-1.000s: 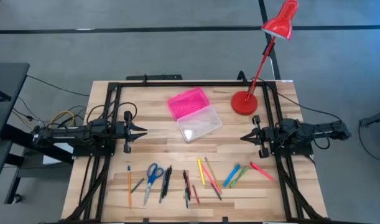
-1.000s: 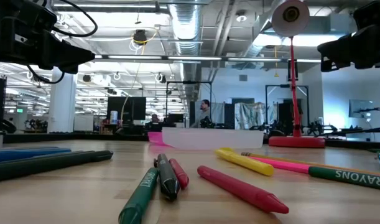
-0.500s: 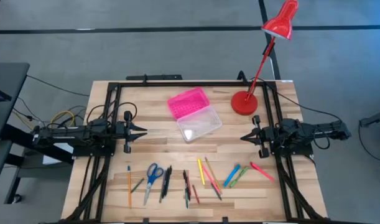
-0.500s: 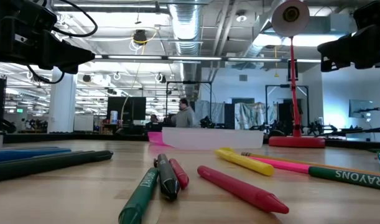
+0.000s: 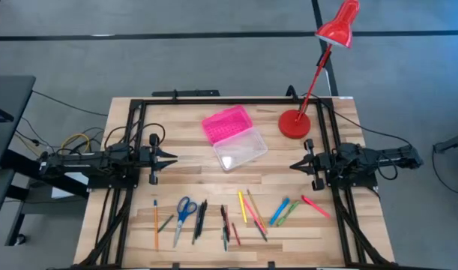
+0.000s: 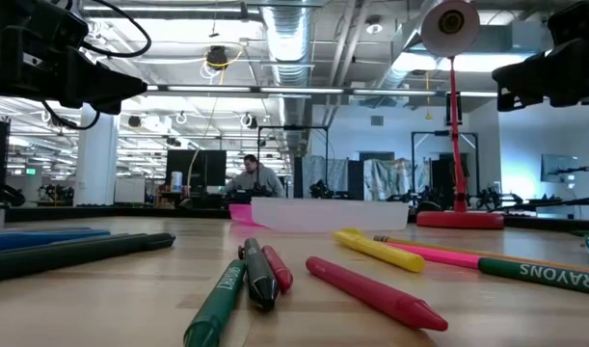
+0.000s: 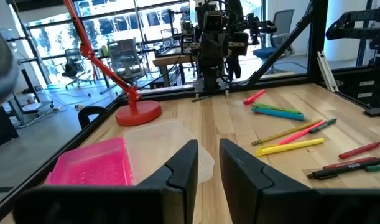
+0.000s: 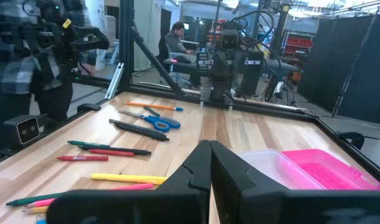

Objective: Pick & place school supplies into a supply box
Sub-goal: Put the green crayon into the pink supply box

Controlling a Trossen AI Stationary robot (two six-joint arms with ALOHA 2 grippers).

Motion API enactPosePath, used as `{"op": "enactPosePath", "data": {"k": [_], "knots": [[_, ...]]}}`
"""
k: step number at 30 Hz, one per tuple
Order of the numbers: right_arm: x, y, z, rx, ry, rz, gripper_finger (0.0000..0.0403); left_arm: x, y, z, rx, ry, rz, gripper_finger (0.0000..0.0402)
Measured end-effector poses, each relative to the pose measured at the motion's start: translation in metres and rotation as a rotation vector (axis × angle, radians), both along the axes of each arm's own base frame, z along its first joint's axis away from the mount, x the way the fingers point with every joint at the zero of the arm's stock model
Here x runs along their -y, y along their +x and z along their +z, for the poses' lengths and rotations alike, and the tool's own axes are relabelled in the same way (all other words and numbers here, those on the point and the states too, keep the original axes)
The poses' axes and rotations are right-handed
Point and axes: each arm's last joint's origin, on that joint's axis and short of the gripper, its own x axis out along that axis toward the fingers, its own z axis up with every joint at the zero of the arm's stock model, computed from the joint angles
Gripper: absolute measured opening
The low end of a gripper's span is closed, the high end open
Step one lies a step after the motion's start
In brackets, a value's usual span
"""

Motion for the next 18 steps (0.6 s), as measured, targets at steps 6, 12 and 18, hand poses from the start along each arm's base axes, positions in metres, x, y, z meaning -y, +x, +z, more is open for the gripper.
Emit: {"op": "enactPosePath", "data": {"k": [6,12,18], "knots": [[0.0,0.0,0.0,0.0,0.0,0.0,0.0,0.0,0.0,0.0,0.0,0.008,0.0,0.0061],[0.0,0.0,0.0001,0.0,0.0,0.0,0.0,0.0,0.0,0.0001,0.0,0.005,0.0,0.0061],[0.0,0.0,0.0,0.0,0.0,0.0,0.0,0.0,0.0,0.0,0.0,0.0,0.0,0.0061]]}}
